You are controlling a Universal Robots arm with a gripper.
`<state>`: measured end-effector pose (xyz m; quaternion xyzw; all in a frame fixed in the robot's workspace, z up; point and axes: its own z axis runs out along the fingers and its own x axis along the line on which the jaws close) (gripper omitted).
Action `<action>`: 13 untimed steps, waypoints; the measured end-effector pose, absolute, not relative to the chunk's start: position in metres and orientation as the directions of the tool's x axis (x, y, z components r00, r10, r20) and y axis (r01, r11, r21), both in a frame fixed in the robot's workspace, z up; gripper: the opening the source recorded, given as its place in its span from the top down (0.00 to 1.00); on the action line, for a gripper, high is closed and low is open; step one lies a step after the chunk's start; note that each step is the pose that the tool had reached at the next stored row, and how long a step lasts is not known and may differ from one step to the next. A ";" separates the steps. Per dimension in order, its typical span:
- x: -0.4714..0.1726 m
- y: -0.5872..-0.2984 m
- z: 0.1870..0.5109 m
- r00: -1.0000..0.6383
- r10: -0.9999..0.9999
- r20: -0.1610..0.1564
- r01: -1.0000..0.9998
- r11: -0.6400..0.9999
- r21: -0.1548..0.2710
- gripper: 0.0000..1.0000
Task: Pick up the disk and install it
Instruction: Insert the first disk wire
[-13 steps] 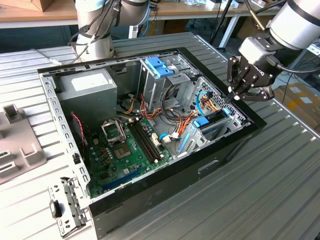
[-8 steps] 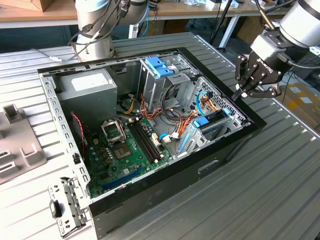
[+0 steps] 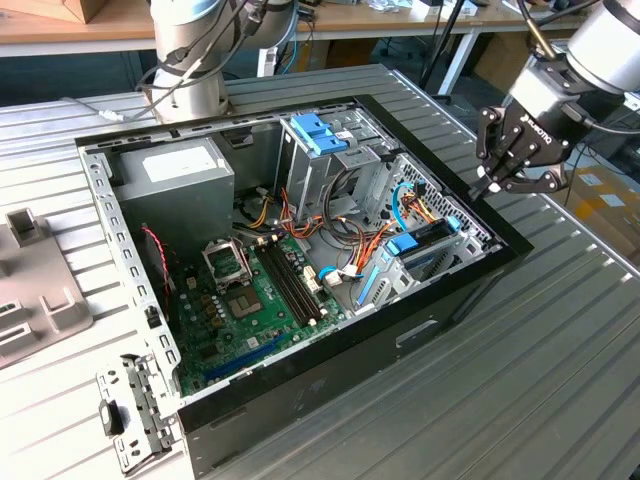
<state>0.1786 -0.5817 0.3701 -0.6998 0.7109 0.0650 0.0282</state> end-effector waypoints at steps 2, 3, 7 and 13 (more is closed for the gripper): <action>0.180 -0.582 0.370 -0.019 -0.991 -0.131 -0.998 0.012 0.054 0.89; 0.181 -0.582 0.370 -0.019 -0.991 -0.131 -0.998 0.012 0.054 0.89; 0.185 -0.582 0.370 -0.019 -0.991 -0.131 -0.998 0.012 0.056 0.89; 0.190 -0.582 0.370 -0.020 -0.991 -0.131 -0.998 0.012 0.058 0.89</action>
